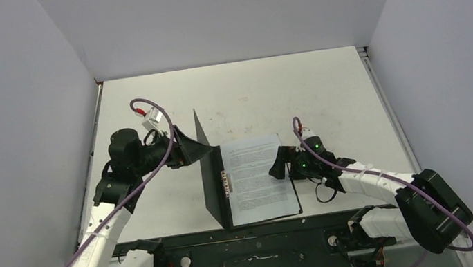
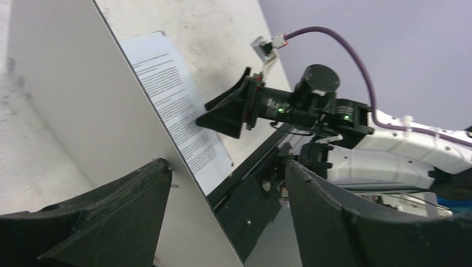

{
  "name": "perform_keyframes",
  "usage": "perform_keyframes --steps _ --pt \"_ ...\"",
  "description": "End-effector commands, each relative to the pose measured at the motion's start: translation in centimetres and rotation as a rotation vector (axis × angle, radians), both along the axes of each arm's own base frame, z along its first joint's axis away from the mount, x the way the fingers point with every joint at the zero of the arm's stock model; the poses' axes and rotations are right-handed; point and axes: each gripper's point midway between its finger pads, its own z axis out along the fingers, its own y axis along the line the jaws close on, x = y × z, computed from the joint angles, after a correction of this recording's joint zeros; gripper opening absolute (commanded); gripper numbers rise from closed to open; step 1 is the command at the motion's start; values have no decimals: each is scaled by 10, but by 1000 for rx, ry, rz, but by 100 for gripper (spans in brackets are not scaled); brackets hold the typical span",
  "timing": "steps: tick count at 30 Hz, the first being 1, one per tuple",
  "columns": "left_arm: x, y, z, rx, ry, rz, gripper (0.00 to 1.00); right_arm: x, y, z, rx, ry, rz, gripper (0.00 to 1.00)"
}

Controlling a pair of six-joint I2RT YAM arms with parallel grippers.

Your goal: Put the files into the folder

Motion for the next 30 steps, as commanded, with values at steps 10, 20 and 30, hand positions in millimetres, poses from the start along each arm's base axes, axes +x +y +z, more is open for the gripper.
perform_keyframes --steps 10,20,30 --pt "-3 -82 33 -232 -134 -134 75 -4 -22 2 -48 -17 -114 90" --pt "-5 -131 9 -245 -109 -181 76 -1 -53 23 -122 -80 -239 90" --pt "-11 -162 28 -253 -158 -242 76 6 -94 59 -228 -164 -411 90"
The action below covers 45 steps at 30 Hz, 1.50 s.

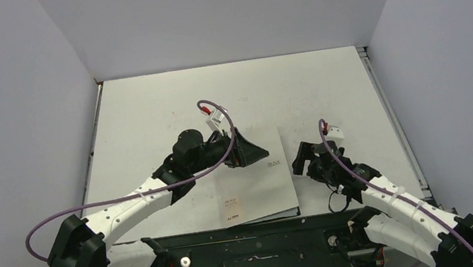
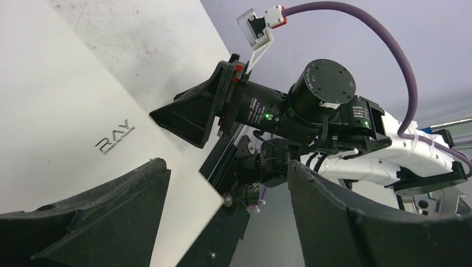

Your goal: Put the files into the folder

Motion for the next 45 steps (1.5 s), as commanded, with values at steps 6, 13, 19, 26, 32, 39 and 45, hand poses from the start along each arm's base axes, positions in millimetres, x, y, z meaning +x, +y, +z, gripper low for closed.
perform_keyframes --steps 6,13,19,26,32,39,45 --pt "13 7 53 37 -174 79 77 18 -33 62 -69 -168 -150 90" --pt "20 54 7 314 -107 240 78 21 -13 74 -13 -193 -57 90" --pt "17 96 -50 485 -7 371 78 19 8 69 53 -192 40 90" --pt "2 127 -118 579 165 451 74 12 32 38 102 -94 132 92" --pt "-8 144 -156 624 252 495 69 0 47 10 156 -25 182 94" --pt "-13 156 -183 684 301 524 64 -10 60 -9 194 20 213 95" --pt "-12 157 -198 720 325 532 42 -14 65 -21 197 39 212 96"
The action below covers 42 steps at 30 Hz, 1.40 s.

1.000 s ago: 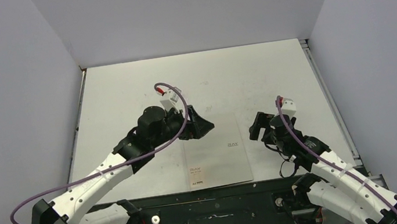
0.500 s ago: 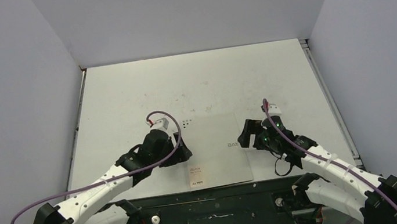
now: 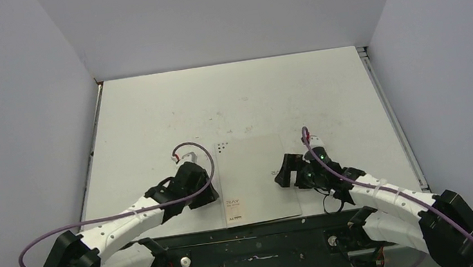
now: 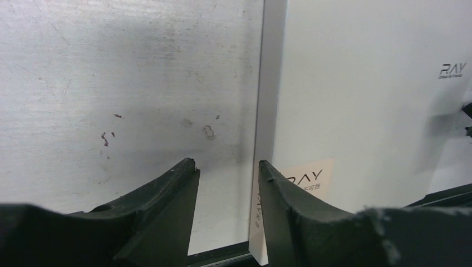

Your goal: Put the files into the folder

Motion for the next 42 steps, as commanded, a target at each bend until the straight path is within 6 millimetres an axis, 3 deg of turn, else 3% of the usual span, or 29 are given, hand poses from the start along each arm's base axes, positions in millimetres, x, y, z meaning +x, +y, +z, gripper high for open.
perform_keyframes --steps 1,11,22,32,42 --pt "12 -4 -1 -11 -27 32 41 9 13 6 62 -43 -7 96" --pt "18 -13 -15 9 3 4 26 7 21 -3 83 -21 -7 96" --pt "31 -25 -17 13 6 -20 25 16 26 -6 89 -27 -26 96" --pt "63 -25 -1 7 -32 6 25 29 35 -11 83 -29 -28 96" --pt "90 -20 -1 20 -24 7 24 40 36 -11 60 -39 -33 96"
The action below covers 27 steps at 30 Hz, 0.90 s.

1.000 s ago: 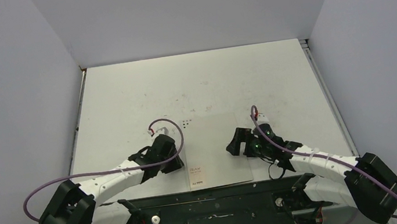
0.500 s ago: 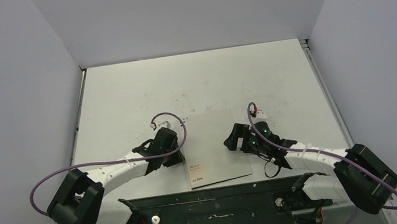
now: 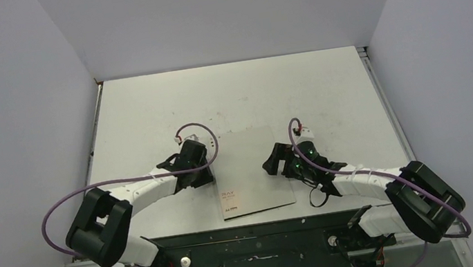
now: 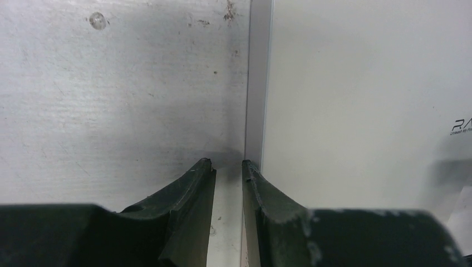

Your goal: Put the files into the folder

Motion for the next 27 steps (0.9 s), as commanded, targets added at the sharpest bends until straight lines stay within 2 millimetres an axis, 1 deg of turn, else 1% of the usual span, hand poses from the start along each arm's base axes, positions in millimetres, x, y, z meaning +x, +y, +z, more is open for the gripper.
perform_keyframes --steps 1,7,15,22,27 --pt "26 -20 22 -68 -59 -42 24 -9 1 -16 -36 68 28 95" --pt "35 -32 22 -83 -43 -68 24 -4 2 -17 -47 70 28 95" --pt "49 -43 16 -79 -29 -81 24 6 -8 -17 -76 64 2 95" --pt "61 -41 21 -78 -40 -72 24 13 -12 -20 -94 66 -10 94" --pt "64 -36 21 -76 -42 -54 24 16 -8 -22 -88 70 -6 94"
